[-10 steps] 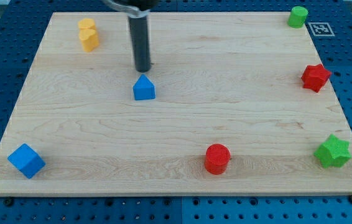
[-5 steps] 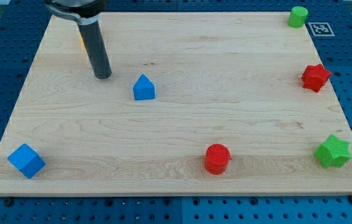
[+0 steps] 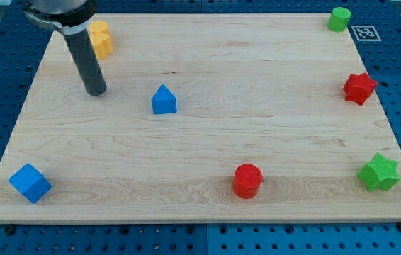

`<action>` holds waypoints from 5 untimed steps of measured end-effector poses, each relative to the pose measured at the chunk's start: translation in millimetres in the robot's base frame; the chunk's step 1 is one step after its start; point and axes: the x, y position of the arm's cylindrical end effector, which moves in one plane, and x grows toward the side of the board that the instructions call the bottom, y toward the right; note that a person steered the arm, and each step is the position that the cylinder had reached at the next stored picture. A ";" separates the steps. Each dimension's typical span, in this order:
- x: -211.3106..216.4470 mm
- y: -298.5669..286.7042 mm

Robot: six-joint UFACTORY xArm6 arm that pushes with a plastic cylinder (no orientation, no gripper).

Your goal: Move the blue triangle to the bottom of the board

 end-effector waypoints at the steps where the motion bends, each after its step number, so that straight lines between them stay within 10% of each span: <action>1: 5.2 -14.0; 5: 57.7 -65.4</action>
